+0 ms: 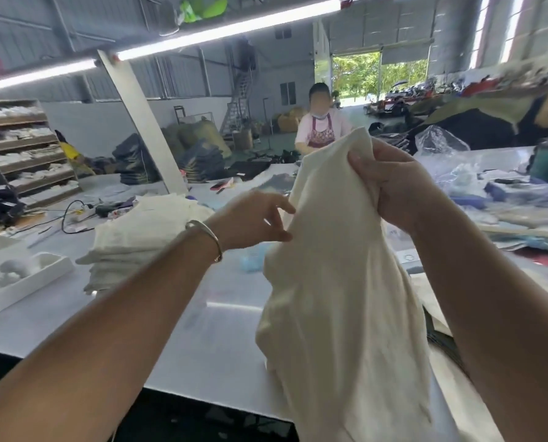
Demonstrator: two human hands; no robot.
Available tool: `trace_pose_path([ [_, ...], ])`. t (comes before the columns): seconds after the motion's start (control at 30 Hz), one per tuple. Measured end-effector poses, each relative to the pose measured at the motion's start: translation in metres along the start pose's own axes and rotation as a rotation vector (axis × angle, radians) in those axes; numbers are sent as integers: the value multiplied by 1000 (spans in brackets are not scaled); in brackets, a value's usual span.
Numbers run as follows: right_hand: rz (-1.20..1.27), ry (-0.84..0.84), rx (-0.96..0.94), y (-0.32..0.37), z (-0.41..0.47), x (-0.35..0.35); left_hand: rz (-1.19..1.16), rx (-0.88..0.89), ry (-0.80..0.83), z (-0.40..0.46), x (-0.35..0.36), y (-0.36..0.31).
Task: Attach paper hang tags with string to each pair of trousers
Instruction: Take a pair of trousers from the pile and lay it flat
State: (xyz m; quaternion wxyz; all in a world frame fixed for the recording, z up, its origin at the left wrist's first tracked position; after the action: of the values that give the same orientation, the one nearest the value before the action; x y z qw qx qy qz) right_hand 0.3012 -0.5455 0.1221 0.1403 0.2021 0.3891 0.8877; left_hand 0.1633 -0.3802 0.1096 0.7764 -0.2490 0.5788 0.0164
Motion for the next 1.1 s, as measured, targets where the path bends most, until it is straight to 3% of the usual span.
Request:
trace_pose_path([
  [0.07,-69,-55,1,1,-5,-10,-20,50,-58,5,24,-8],
  [0.1,-104,-70,7,1,-7,-15,-15,-10,-50,9,33,-8],
  [0.13,-134,-78,14,2,-9,-19,-33,-159,15,11,44,-4],
  [0.2,-143,-76,17,4,-10,-28,-191,-528,305,7,66,11],
  [0.27,-78,-69,4,9,-11,-34,-548,-683,676,-8,95,23],
  [0.33,-12,-80,-24,13,-9,-38,-1117,-635,845,-19,120,26],
  [0.4,-17,-125,-51,14,-9,-43,-1568,-555,773,-19,124,24],
  [0.47,-65,-188,-63,13,-7,-49,-1674,-456,530,-8,103,24],
  [0.57,-172,-299,-35,15,-4,-63,-1592,-364,119,12,49,36],
  [0.63,-370,-385,19,16,-4,-76,-1491,-261,-37,19,19,41],
  [0.7,-575,-446,34,12,-6,-87,-1349,-205,-92,19,7,33],
  [0.8,-668,-503,-10,2,-7,-93,-1184,-172,-77,14,6,25],
  [0.83,-700,-521,-17,0,-8,-94,-1074,-181,-53,12,9,25],
  [0.9,-782,-581,-38,-1,-11,-94,-623,-216,-147,10,11,26],
  [0.97,-554,-530,-70,-7,-12,-89,-270,-239,-336,9,8,29],
  [1.03,-299,-400,-71,-16,-12,-80,-142,-334,-340,8,1,31],
  [1.1,-238,-310,-55,-22,-11,-73,95,-413,-266,10,-7,34],
])
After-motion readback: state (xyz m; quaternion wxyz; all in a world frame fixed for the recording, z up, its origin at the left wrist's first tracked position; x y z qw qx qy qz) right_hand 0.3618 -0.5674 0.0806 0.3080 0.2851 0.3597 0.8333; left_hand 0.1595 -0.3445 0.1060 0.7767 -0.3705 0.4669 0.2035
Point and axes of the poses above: each hand's wrist, its own z-axis towards the middle knuckle, its own x-axis out of the palm, y = z × x, the point moved 3 cm from there along z, towards the middle knuckle, and after that the axes turned 11 degrees about -x, right-handed, at the moved point
